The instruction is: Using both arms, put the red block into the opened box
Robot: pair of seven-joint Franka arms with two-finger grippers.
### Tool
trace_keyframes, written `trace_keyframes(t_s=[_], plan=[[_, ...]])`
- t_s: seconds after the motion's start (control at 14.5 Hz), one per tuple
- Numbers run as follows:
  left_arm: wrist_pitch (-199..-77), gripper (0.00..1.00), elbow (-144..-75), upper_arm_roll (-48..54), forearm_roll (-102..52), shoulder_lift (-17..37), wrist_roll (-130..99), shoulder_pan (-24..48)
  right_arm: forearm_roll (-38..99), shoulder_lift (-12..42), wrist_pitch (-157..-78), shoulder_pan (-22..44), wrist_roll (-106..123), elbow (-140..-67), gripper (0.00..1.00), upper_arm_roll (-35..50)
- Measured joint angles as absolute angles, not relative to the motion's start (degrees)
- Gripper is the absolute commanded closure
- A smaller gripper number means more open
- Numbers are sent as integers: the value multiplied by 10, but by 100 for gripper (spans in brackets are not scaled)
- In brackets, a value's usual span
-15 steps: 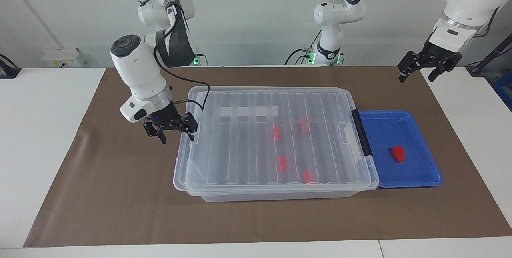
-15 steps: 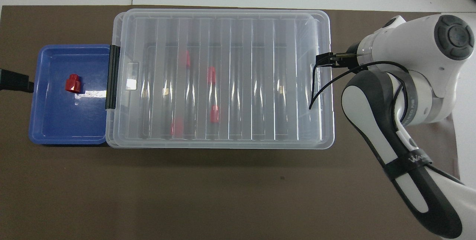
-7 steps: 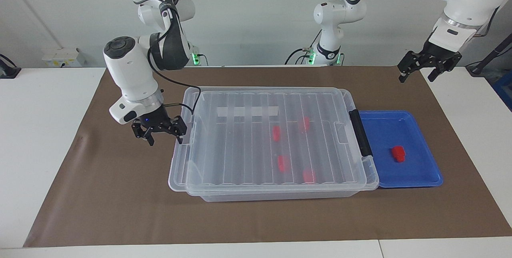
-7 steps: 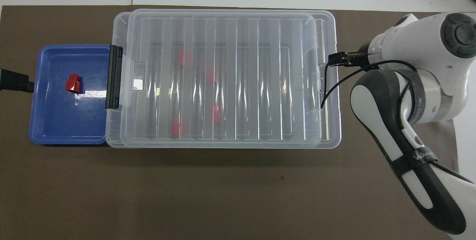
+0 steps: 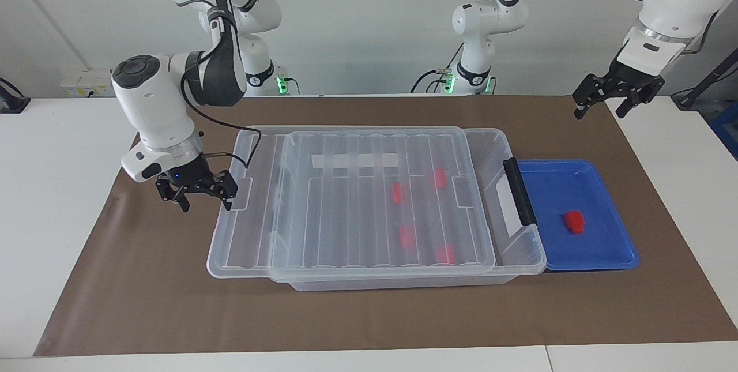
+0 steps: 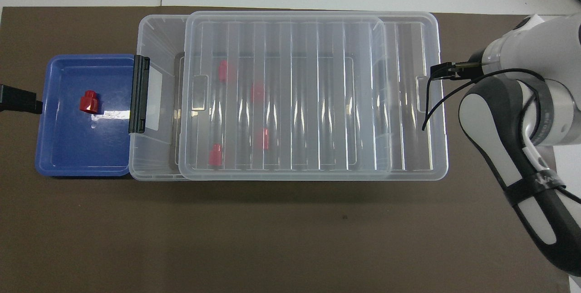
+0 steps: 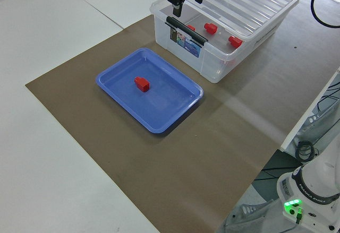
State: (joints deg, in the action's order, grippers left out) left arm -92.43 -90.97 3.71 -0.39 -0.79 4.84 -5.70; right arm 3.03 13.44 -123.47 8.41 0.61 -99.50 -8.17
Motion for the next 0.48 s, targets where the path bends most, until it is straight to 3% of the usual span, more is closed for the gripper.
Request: trace_keyframes(t_s=[0.48], plan=[[-931, 0, -918, 37, -4, -12, 48, -57, 18, 134, -1228, 55, 35, -995, 0, -82]])
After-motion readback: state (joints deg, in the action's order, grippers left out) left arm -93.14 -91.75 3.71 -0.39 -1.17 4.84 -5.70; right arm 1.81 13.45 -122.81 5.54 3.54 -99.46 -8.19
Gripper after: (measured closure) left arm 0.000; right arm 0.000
